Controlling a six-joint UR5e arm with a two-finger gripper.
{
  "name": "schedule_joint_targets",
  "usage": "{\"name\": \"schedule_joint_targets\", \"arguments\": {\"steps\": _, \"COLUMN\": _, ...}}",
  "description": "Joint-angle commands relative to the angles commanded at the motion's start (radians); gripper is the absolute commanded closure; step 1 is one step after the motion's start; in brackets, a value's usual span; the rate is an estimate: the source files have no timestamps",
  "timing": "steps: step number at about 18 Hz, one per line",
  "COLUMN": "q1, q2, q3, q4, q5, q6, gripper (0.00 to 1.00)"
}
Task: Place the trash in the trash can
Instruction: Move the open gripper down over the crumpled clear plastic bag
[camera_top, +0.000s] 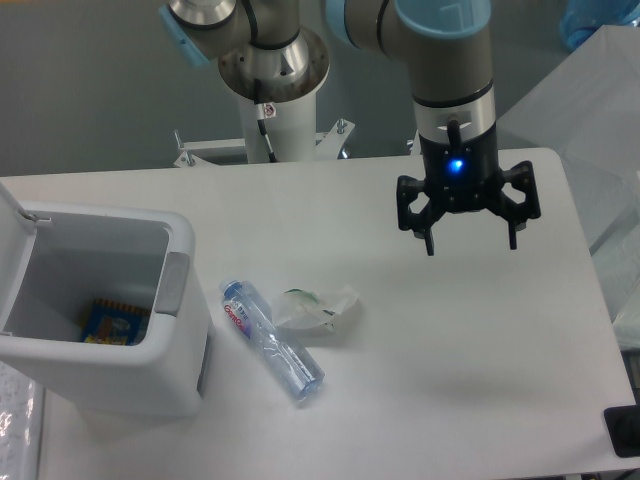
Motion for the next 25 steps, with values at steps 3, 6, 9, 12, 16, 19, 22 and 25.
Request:
{"name": "schedule_joint_targets", "arguments": {"steps": 3, "q1": -0.002, "q2": -0.002, "q3": -0.002, "q4": 0.003, "q5": 0.0, "q6": 0.0, "gripper": 0.0}}
{"name": "schedule_joint_targets", "arguments": {"steps": 6, "q1": -0.003, "q2": -0.008, "q3": -0.008, "q4": 0.003, "q5": 0.002, "q6": -0.002, "gripper": 0.0}}
{"name": "schedule_joint_targets", "arguments": {"steps": 9, "q1": -0.005, "q2": -0.037, "q3": -0.024, "q4": 0.006, "q5": -0.003, "q6": -0.003, "gripper": 0.0}}
{"name": "schedule_joint_targets", "arguments": {"steps": 12, "q1": -0.006, "q2": -0.057, "q3": -0.041, "q4": 0.034, "q5": -0.003, "q6": -0.002, "gripper": 0.0}}
{"name": "schedule_joint_targets", "arguments": {"steps": 16, "q1": -0.008, "q2": -0.107, "q3": -0.045, "q4": 0.083, "q5": 0.018, "q6": -0.005, "gripper": 0.0}}
{"name": "schedule_joint_targets", "arguments": {"steps": 19, "q1": -0.008, "q2": -0.123, "q3": -0.048, "q4": 0.09, "q5": 0.015, "q6": -0.011, "gripper": 0.0}}
{"name": "schedule_joint_targets", "arguments": {"steps": 22, "q1": -0.011, "q2": -0.138, "q3": -0.048, "q4": 0.155, "q5": 0.0, "q6": -0.059, "gripper": 0.0}}
{"name": "schedule_joint_targets", "arguments": {"steps": 25, "q1": -0.018, "q2": -0.15, "q3": -0.066, "q4": 0.163, "q5": -0.005, "q6": -0.104, "gripper": 0.0}}
